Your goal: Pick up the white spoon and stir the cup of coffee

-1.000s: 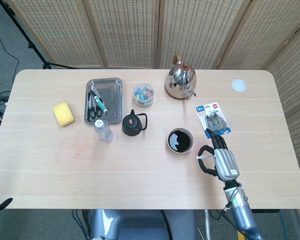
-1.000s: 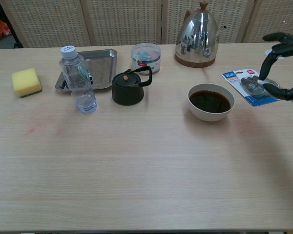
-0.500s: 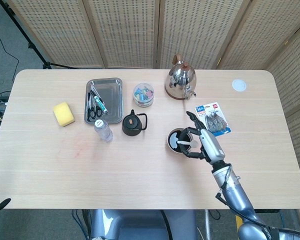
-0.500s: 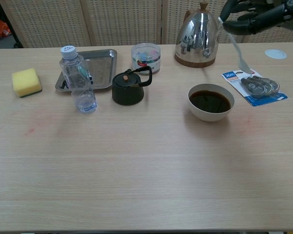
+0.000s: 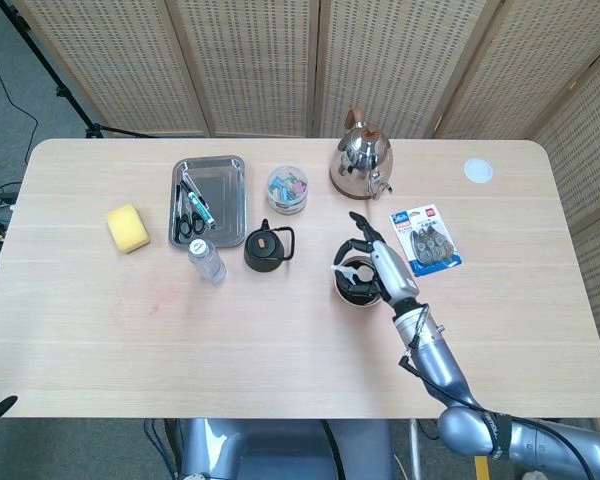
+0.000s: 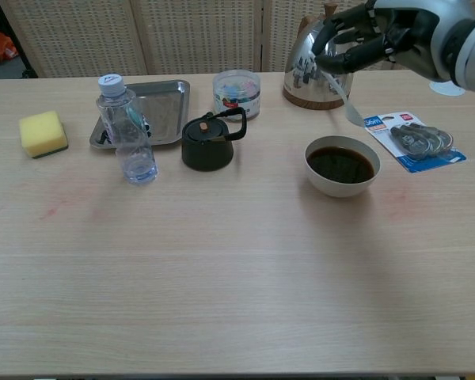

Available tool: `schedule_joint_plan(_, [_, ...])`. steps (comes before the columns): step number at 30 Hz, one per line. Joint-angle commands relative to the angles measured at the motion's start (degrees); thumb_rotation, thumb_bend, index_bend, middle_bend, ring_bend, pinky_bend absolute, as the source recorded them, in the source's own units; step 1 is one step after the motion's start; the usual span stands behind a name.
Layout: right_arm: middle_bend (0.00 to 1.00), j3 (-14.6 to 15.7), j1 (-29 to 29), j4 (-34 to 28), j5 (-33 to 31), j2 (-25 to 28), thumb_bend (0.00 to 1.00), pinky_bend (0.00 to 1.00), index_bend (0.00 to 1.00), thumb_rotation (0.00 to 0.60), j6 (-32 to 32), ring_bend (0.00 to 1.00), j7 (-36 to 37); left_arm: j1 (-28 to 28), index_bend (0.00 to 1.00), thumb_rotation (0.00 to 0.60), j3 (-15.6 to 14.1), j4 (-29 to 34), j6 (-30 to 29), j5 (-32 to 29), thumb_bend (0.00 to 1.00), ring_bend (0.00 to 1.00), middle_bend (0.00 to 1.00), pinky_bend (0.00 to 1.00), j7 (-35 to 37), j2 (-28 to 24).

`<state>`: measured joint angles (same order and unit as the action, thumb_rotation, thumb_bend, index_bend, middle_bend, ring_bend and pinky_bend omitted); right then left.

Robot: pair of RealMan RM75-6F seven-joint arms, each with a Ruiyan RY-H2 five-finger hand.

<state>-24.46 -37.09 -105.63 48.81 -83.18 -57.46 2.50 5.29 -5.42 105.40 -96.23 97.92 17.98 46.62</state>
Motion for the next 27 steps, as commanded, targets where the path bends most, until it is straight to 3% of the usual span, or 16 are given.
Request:
schedule_joint_plan(1, [0.00,1.5,-0.3,3.4,0.4,-1.8,0.52,0.00,0.58,0.600,0.8,0.00,1.7,-0.3,0.00,0.600,0.0,0.0,0.5,-0.1,0.00,0.00,0.00,0.00,-0.2,0.0])
schedule_joint_plan(20, [0.00,3.8,-2.7,15.9,2.1,-9.0,0.52,0.00,0.59,0.600,4.6,0.00,5.6,-1.4,0.00,0.600,0.5,1.3,3.1,-1.9,0.00,0.00,0.00,0.00,-1.5,-0.1])
schedule_joint_plan(27, [0.00,2.5,-3.7,19.9,-0.5,-10.6,0.52,0.00,0.59,0.600,7.7,0.00,7.9,-1.5,0.00,0.600,0.6,1.3,3.3,-2.1,0.00,0.00,0.00,0.00,-1.1,-0.2])
